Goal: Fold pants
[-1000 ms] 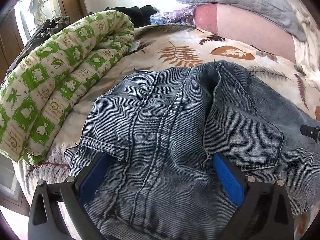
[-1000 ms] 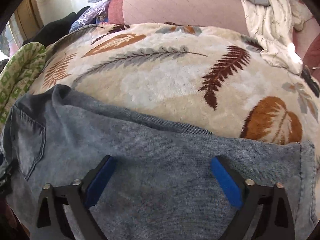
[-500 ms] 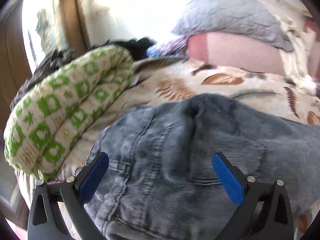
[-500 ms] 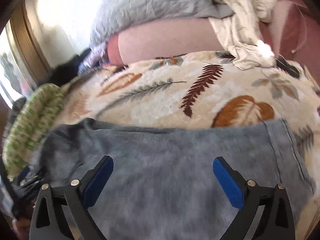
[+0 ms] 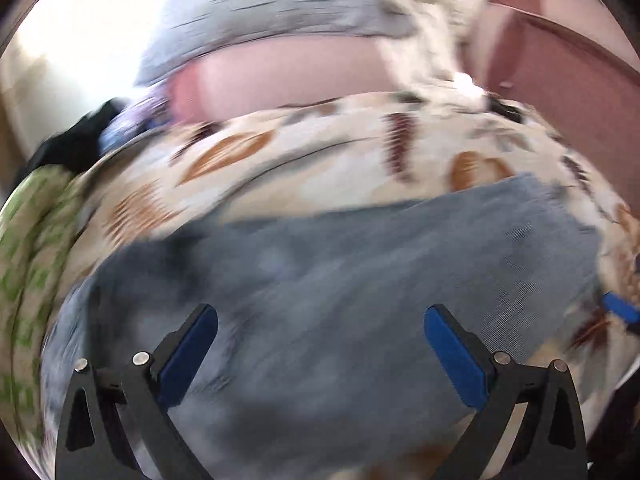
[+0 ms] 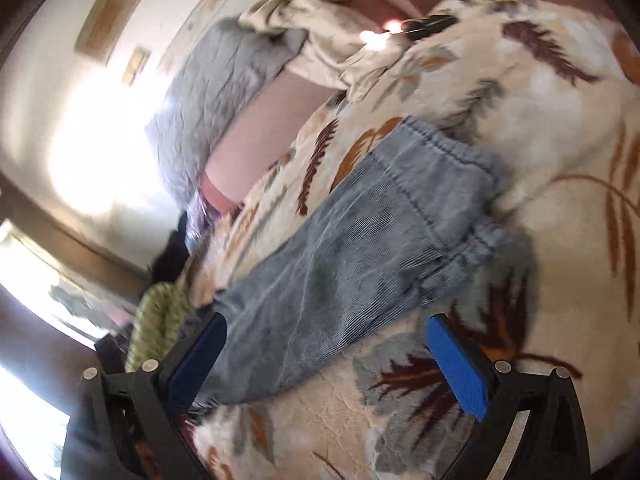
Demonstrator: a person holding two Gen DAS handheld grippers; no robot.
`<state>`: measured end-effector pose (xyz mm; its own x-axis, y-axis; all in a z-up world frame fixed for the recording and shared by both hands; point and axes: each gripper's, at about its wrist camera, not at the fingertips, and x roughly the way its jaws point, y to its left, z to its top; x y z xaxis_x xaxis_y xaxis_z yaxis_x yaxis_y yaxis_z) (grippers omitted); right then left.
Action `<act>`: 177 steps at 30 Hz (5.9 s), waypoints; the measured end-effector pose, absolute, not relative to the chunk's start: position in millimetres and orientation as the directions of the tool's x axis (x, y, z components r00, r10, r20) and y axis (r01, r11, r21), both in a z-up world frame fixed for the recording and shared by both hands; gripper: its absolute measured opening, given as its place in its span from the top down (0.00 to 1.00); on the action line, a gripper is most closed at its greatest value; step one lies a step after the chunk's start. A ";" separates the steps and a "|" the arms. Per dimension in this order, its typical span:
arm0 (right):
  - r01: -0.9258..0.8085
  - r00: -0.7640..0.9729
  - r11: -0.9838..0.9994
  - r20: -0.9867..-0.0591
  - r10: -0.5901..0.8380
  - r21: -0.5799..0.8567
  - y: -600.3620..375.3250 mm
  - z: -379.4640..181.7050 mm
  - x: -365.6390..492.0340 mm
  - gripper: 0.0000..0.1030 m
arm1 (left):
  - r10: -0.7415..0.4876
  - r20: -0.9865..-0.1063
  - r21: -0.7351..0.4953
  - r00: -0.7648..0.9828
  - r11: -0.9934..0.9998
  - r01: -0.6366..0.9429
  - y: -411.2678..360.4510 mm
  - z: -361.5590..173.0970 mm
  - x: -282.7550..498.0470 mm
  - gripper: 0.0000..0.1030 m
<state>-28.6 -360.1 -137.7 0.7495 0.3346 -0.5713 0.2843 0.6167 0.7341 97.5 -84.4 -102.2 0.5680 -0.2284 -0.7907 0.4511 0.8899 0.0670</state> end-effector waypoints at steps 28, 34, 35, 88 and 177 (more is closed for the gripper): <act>0.449 0.777 0.271 -0.522 0.351 0.851 -444.2 -186.7 -23.9 0.26 | -0.310 -0.933 0.025 0.185 0.455 0.890 -352.5 -143.2 180.7 0.00; 0.442 0.764 0.325 -0.541 0.352 0.836 -442.9 -188.2 -19.2 0.39 | -0.371 -0.924 -0.059 0.088 0.366 0.929 -365.8 -147.4 176.0 0.00; 0.440 0.761 0.336 -0.544 0.353 0.833 -442.2 -188.3 -18.5 0.41 | -0.371 -0.924 -0.048 0.093 0.353 0.934 -368.0 -148.5 175.0 0.00; 0.065 0.754 0.923 -0.625 0.204 0.379 -277.3 -93.0 34.7 0.83 | -0.740 -0.665 -0.433 0.099 0.490 0.757 -192.7 -114.6 210.4 0.83; -0.079 0.555 0.991 -0.821 0.130 0.104 -208.8 -152.5 44.3 0.21 | 0.023 -0.855 0.185 0.518 0.947 0.264 -54.1 -152.4 133.4 0.68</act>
<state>44.3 -208.8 -152.5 0.5555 0.1303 -0.8213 -0.0791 0.9915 0.1037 133.4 -54.1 -152.4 0.5180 0.0227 -0.8551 0.2642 0.9465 0.1852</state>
